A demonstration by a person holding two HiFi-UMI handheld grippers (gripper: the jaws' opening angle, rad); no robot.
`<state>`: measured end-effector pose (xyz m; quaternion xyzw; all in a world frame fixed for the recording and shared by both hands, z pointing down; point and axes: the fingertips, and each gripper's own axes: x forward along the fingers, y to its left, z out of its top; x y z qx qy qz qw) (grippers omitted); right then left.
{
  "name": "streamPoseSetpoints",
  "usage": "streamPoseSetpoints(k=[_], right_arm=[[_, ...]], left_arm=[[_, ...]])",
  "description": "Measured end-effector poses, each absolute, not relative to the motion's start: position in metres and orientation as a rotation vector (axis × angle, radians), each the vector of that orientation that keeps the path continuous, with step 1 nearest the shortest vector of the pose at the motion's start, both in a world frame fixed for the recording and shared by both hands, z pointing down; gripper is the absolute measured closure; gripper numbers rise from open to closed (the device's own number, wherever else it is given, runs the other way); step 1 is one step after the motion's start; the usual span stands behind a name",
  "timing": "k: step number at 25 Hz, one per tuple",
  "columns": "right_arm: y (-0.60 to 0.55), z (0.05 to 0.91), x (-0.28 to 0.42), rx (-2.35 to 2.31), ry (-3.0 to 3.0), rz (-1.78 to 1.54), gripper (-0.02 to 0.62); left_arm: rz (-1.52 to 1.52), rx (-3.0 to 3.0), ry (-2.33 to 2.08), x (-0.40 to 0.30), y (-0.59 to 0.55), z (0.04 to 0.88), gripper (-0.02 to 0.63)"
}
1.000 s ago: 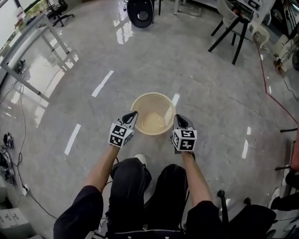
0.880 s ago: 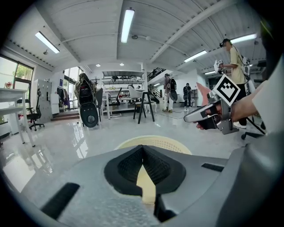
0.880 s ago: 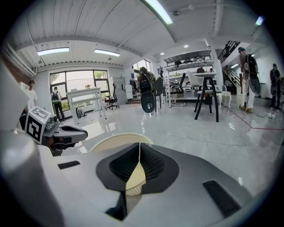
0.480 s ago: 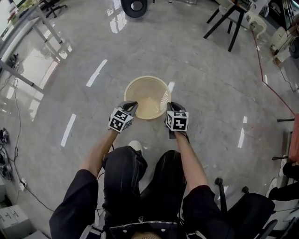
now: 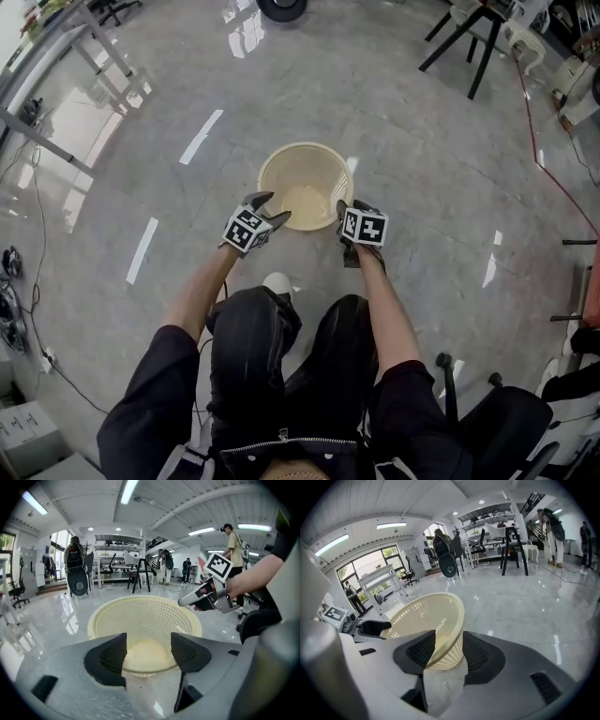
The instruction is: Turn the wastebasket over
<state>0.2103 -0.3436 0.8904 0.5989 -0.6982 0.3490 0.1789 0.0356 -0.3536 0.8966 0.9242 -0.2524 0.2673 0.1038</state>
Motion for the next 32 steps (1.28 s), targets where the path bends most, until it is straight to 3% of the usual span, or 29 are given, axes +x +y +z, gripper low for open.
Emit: streamPoseSetpoints(k=[8,11,20,27,32], right_arm=[[-0.347,0.9,0.207,1.711,-2.049,1.335,0.433],[-0.346,0.902,0.21,1.702,-2.051,1.403,0.474],[-0.344,0.905,0.209,1.656,-2.076,1.594,0.506],[-0.346,0.882,0.23,1.74,-2.082,1.452,0.511],[-0.356,0.84,0.251,1.851,-2.076,1.153,0.534]], left_arm=[[0.763,2.723,-0.729,0.036,-0.36,0.897,0.324],[0.762,2.723,-0.73,0.037,-0.36,0.897,0.324],[0.781,2.719,-0.709,0.038,-0.358,0.897,0.324],[0.751,2.691,-0.624,0.059,-0.355,0.899,0.325],[0.747,2.703,-0.577,0.078,-0.348,0.902,0.325]])
